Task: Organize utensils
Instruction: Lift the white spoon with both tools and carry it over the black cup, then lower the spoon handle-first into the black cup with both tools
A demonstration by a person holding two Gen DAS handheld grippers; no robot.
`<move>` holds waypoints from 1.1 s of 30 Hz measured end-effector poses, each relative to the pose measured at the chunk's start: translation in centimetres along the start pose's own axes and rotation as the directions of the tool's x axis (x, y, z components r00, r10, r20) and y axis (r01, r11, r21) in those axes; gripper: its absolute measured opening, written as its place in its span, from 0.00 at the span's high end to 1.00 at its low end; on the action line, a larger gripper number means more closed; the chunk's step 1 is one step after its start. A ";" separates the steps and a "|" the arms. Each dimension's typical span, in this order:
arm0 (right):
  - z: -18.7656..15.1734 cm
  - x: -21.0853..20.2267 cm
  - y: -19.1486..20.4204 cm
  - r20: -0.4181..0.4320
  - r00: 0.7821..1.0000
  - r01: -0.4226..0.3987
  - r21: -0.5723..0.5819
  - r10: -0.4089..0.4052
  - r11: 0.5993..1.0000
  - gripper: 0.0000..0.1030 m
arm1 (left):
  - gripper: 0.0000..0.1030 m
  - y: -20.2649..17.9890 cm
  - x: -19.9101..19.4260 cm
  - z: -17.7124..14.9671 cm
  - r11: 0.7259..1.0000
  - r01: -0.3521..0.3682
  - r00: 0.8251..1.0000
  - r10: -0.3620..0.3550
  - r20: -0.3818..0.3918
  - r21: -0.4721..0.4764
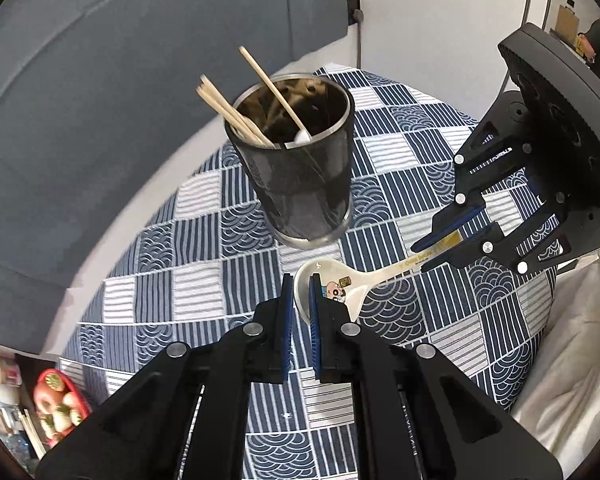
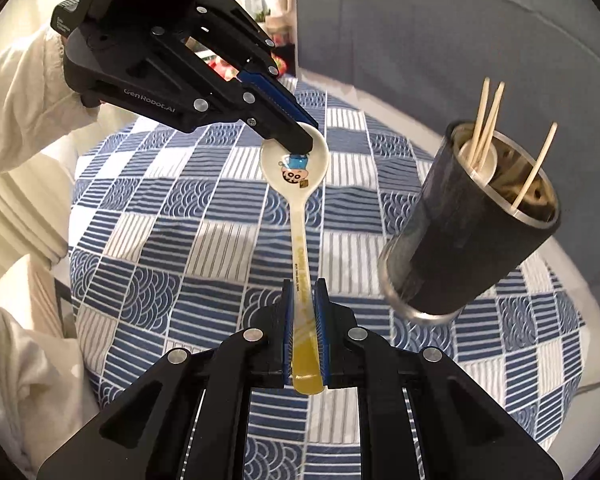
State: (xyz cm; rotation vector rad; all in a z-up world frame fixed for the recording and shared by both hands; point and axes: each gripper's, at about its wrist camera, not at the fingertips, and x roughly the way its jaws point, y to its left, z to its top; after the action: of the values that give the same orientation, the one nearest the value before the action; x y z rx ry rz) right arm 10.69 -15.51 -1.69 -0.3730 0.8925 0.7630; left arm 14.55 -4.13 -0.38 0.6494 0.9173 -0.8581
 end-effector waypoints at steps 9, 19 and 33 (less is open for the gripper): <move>2.0 -2.6 -2.4 0.083 0.997 0.011 -0.044 -0.007 0.999 0.90 | 0.92 0.6 -3.4 3.7 0.997 -0.078 0.997 0.078 0.007 0.009; 4.2 -4.6 -5.9 0.181 0.984 0.011 -0.061 0.000 0.998 0.90 | 0.94 1.9 -6.1 8.5 0.986 -0.162 0.987 0.162 0.008 0.046; 6.4 -4.0 -10.8 0.271 0.962 -0.008 -0.044 0.020 0.999 0.90 | 0.94 4.6 -6.0 13.7 0.975 -0.200 0.978 0.204 -0.036 0.094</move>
State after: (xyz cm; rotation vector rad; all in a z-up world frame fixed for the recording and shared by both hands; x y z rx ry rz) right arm 20.57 -20.92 5.12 -0.2911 0.6224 0.8248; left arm 22.00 -10.43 11.82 0.8287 0.8401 -0.7082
